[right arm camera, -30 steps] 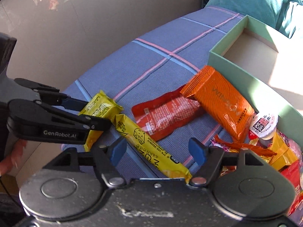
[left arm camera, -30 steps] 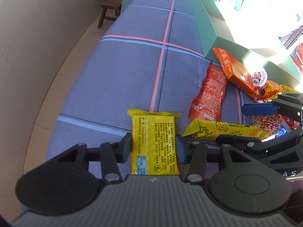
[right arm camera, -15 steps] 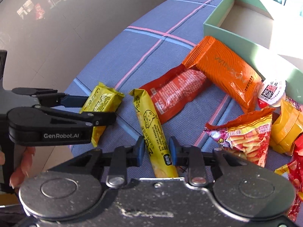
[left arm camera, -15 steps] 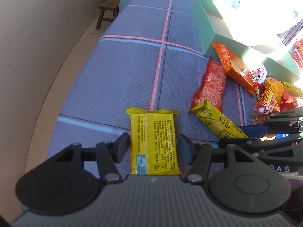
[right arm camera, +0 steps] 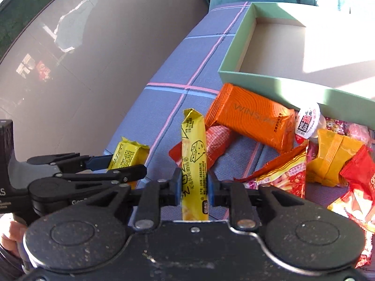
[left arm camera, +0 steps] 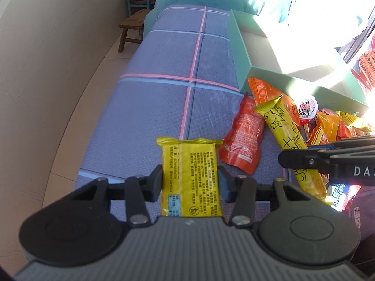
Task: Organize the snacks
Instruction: 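Lower both packets into the green box and open both grippers, then grasp the orange WINSUN packet with the left gripper while the right grasps a yellow WINSUN packet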
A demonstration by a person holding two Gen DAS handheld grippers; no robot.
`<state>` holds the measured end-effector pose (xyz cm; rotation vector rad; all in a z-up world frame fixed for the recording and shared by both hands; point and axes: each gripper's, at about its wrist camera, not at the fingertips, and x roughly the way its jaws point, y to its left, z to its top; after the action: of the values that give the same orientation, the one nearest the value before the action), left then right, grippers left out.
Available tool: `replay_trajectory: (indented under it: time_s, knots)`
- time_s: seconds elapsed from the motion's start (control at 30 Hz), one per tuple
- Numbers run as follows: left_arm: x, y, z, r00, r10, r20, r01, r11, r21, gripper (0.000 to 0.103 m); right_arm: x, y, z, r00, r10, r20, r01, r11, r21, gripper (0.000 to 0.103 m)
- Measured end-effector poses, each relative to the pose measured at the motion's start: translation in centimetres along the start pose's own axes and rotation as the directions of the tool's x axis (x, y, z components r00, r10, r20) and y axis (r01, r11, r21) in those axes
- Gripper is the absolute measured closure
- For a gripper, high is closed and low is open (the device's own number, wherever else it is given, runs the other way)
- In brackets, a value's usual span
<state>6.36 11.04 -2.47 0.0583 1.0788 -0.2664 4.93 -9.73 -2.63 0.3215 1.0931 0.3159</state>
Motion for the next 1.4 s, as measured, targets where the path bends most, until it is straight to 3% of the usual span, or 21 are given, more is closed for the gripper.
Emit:
replay_trajectory:
  time_s: [0.13,0.27,0.4,0.57,0.7,0.9,0.93,1.0,1.03,1.07,1.1,1.17,1.27,1.4]
  knots:
    - [-0.8,-2.0,3.4,0.997,-0.061,0.042,0.060,0.997,0.042,0.056,-2.6,-2.5,1.9,0.996,0.016,0.089,-0.024,0.995,0.092,0.082]
    - [-0.4,-5.4,8.9,0.991,-0.078,0.106,0.065,0.990,0.123,0.056,-4.0,-6.4,5.7,0.984,-0.053,0.168,0.018,0.979,0.201,0.082]
    - [2.0,-8.8,15.0,0.984,-0.119,0.129,0.095,0.979,0.179,0.056,-3.9,-9.7,10.1,0.973,-0.117,0.201,0.057,0.958,0.283,0.082]
    - [7.0,-12.9,20.8,0.988,-0.096,0.124,0.063,0.967,0.249,0.056,-1.6,-13.6,14.9,0.970,-0.129,0.205,0.046,0.929,0.368,0.082]
    - [10.7,-13.6,23.3,0.993,-0.062,0.100,0.034,0.965,0.260,0.056,0.9,-15.3,18.1,0.972,-0.127,0.197,0.041,0.919,0.393,0.082]
    - [13.8,-13.7,25.1,0.995,-0.050,0.085,0.026,0.965,0.263,0.056,4.1,-16.9,20.4,0.977,-0.101,0.188,0.017,0.915,0.404,0.081]
    - [14.0,-13.6,25.2,0.995,-0.045,0.091,0.019,0.964,0.264,0.055,4.3,-17.0,20.6,0.979,-0.087,0.186,0.003,0.912,0.409,0.076]
    - [13.8,-13.6,25.3,0.993,-0.032,0.111,0.002,0.966,0.257,0.035,5.2,-17.7,21.5,0.979,-0.071,0.194,-0.017,0.909,0.417,0.051]
    - [13.6,-13.5,25.4,0.991,-0.028,0.130,-0.006,0.968,0.252,0.018,5.1,-17.6,21.6,0.975,-0.081,0.205,-0.011,0.911,0.411,0.036]
    - [13.2,-13.5,25.3,0.988,-0.023,0.151,-0.016,0.969,0.248,0.011,5.0,-17.5,21.9,0.971,-0.095,0.217,-0.001,0.915,0.404,0.027]
    - [12.9,-13.3,25.3,0.986,-0.016,0.164,-0.025,0.969,0.246,0.010,4.7,-17.4,21.8,0.969,-0.101,0.224,0.004,0.917,0.399,0.025]
    - [12.7,-13.2,25.4,0.987,-0.003,0.160,-0.036,0.971,0.236,0.007,4.2,-17.3,21.5,0.968,-0.110,0.224,0.011,0.916,0.400,0.009]
    - [11.7,-12.7,24.7,0.988,0.002,0.156,-0.036,0.976,0.214,0.002,2.9,-16.8,20.3,0.963,-0.133,0.234,0.030,0.918,0.395,0.000]
    - [10.0,-12.0,23.1,0.987,-0.004,0.159,-0.029,0.978,0.206,0.000,1.0,-15.9,17.8,0.962,-0.148,0.228,0.053,0.925,0.376,0.000]
